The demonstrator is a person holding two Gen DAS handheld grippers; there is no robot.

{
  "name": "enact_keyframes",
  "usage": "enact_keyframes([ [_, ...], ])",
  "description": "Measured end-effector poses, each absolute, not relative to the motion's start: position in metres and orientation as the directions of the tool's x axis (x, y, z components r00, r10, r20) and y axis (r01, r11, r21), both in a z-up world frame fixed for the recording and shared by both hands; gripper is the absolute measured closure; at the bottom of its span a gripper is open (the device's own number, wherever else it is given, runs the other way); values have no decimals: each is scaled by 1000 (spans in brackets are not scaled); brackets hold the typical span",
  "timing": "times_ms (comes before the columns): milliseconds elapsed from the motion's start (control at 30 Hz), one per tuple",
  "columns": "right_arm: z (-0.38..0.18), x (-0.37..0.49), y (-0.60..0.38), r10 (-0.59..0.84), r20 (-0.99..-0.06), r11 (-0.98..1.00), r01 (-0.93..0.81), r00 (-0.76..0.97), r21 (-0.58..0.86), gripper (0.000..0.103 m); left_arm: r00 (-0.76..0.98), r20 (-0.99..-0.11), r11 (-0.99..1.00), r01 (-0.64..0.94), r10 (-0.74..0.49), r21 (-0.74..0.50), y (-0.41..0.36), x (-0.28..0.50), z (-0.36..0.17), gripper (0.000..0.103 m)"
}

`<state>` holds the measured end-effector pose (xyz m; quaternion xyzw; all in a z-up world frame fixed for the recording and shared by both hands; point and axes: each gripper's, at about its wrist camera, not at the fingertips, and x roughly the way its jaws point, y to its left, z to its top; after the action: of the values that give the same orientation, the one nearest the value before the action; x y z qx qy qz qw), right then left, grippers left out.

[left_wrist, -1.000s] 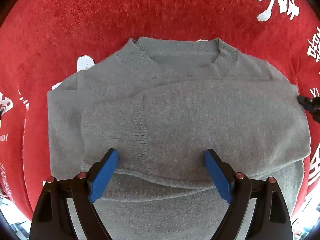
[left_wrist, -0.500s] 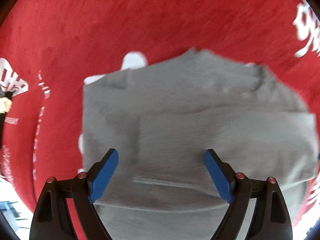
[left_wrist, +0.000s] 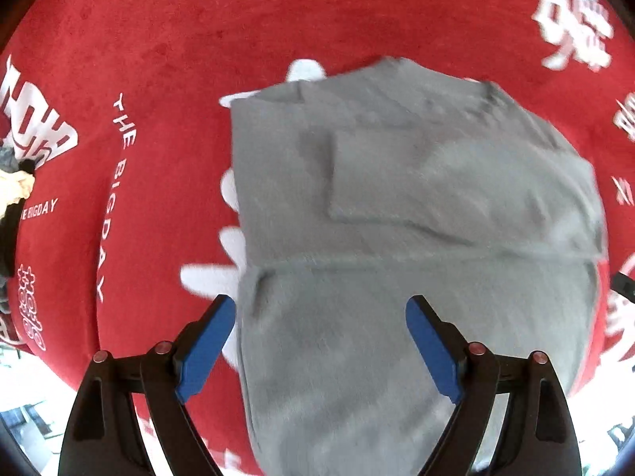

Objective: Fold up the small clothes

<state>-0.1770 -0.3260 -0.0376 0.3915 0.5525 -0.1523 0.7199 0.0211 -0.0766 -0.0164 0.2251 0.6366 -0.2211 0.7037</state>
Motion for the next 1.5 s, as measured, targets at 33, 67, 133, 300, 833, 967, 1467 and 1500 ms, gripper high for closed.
enact_keyframes([
  [33,-34,-179,-315,220,-914,641,656,341,399,50,75,-997,786,618,-35,19,-73,12,-8,14],
  [67,-31,-180,-306,221,-915,639,658,338,398,48,66,-997,774,633,-41,11,-67,7,-2,14],
  [133,-21,-181,-285,216,-917,645,656,336,393,47,45,-997,738,675,-60,-14,-71,-6,17,14],
  [300,12,-187,-238,173,-927,670,650,333,358,40,23,-995,658,751,-95,-45,-74,-19,47,14],
  [833,96,-225,-171,75,-894,705,610,443,361,18,87,-995,562,826,-44,47,-84,-67,118,0],
  [967,110,-236,-176,159,-885,754,525,437,395,18,105,-994,635,767,15,91,-87,-79,128,0],
  [1467,133,-277,-198,234,-867,820,390,439,419,18,133,-986,709,687,95,161,-91,-154,157,1],
  [1500,134,-279,-199,234,-866,818,392,441,421,18,138,-986,716,678,95,164,-91,-156,159,1],
])
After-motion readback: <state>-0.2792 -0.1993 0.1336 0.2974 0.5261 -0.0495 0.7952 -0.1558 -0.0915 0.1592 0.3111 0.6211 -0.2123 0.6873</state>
